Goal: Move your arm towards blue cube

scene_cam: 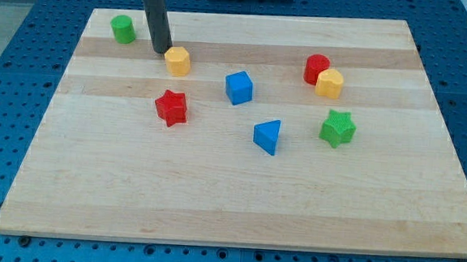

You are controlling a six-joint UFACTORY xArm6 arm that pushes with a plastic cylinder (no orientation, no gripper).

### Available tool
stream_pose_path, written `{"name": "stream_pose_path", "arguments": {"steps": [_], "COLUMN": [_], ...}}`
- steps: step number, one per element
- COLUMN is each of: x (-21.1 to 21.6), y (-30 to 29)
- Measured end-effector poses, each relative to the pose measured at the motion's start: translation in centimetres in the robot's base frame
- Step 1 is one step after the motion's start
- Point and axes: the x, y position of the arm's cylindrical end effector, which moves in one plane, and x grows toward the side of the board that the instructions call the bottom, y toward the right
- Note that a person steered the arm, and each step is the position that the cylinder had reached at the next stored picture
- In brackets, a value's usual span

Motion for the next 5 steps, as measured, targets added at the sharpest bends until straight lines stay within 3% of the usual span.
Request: {"name": "stream_pose_path", "arguments": {"steps": [5], "x": [0.0], "y": [8.7]}}
